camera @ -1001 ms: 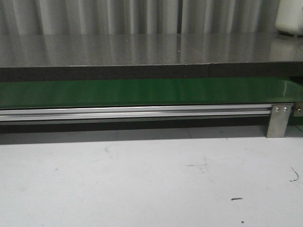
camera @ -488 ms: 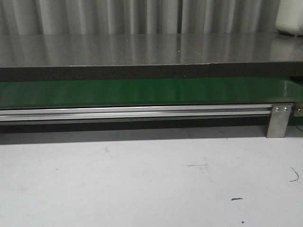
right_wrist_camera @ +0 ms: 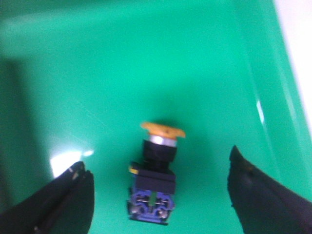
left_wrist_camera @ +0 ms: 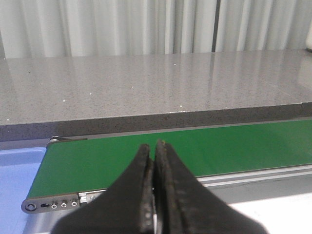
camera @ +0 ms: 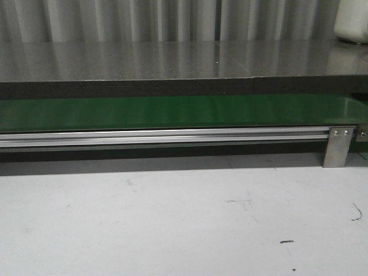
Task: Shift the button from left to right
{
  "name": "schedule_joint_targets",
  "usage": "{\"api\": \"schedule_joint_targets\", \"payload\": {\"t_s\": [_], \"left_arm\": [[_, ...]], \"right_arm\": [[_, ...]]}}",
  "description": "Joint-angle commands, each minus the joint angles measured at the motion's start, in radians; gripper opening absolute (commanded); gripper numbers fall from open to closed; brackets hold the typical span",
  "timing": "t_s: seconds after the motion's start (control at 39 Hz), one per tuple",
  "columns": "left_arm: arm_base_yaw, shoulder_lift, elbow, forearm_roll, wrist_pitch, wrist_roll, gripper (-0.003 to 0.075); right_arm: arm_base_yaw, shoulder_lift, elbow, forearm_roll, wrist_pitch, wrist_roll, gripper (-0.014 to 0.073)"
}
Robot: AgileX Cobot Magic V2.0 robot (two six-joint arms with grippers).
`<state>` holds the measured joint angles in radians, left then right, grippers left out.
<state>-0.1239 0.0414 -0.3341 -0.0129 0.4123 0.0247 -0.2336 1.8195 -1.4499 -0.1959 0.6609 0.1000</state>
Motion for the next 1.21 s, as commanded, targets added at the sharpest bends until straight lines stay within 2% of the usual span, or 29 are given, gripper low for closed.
{"api": "schedule_joint_targets", "payload": {"t_s": [0.0,0.23,0.31,0.41,0.54,0.92,1.18], "left_arm": [[-0.006,0.012,-0.025,-0.007,-0.075,-0.011,-0.0021],[-0.006,0.012,-0.025,-0.007,-0.075,-0.011,-0.0021],[-0.006,0.012,-0.025,-0.007,-0.075,-0.011,-0.0021],[-0.006,0.012,-0.025,-0.007,-0.075,-0.011,-0.0021],[-0.006,0.012,-0.025,-0.007,-0.075,-0.011,-0.0021],[-0.006,0.012,-0.025,-0.007,-0.075,-0.011,-0.0021],[-0.006,0.012,-0.025,-0.007,-0.075,-0.011,-0.0021]], "right_arm": [[0.057,-0.12,-0.077,0.015,0.014,-0.002,0.0496],[0.25,-0.235,-0.127,0.068,0.099,-0.002,0.0044],[0.293,-0.27,-0.121,0.07,0.13,-0.002,-0.0073],[0.327,-0.342,-0.07,0.095,0.147,-0.002,-0.0064],[0.334,-0.478,0.069,0.161,0.093,-0.004,-0.0067],[0.334,-1.09,0.754,0.172,-0.341,-0.006,-0.0067],[0.334,-1.544,1.062,0.172,-0.418,-0.006,-0.0067]]}}
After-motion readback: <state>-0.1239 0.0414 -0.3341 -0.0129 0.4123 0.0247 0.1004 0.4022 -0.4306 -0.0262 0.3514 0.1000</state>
